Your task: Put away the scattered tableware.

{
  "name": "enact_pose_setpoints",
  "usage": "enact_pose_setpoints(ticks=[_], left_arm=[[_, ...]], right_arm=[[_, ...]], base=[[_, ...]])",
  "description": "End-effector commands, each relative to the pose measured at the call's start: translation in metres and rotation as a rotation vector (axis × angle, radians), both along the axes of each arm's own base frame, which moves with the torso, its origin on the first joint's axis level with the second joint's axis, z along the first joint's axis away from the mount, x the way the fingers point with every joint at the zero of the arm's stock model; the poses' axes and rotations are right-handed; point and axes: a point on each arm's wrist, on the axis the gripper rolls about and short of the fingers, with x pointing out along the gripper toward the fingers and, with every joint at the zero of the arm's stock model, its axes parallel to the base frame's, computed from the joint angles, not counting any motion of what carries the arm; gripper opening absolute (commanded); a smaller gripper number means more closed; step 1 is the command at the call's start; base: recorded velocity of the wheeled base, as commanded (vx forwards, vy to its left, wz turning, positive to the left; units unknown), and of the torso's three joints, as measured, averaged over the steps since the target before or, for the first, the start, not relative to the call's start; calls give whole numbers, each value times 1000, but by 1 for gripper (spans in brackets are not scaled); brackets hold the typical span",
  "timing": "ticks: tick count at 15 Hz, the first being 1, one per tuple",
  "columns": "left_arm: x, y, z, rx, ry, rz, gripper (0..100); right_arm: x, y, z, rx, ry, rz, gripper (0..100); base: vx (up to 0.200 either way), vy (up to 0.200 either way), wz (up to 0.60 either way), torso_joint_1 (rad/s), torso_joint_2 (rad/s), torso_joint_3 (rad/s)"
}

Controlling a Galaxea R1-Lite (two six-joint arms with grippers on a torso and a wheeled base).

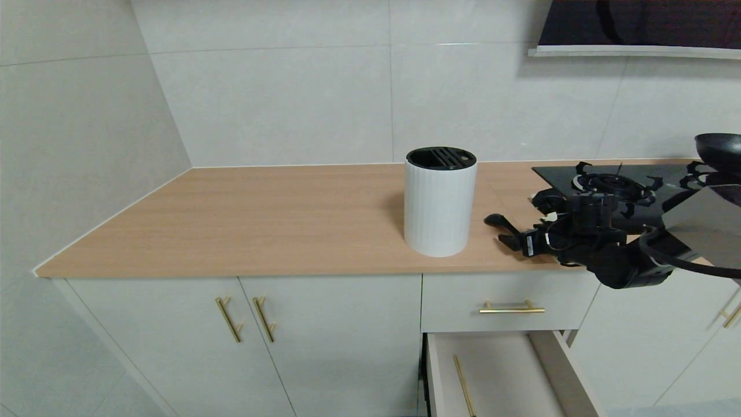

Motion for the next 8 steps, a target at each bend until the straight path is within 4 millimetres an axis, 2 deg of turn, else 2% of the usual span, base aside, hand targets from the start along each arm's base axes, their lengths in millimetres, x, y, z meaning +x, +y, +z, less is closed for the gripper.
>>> enact_pose_setpoints(ticks=[1,8], left_arm=[[0,0,0,1,0,0,100],[0,0,0,1,0,0,100]], right_arm=[[6,-1,-10,-1,12,-2,100],[7,-2,-12,-1,17,-7,100]], base=[[0,0,0,0,0,0],[0,0,0,0,0,0]])
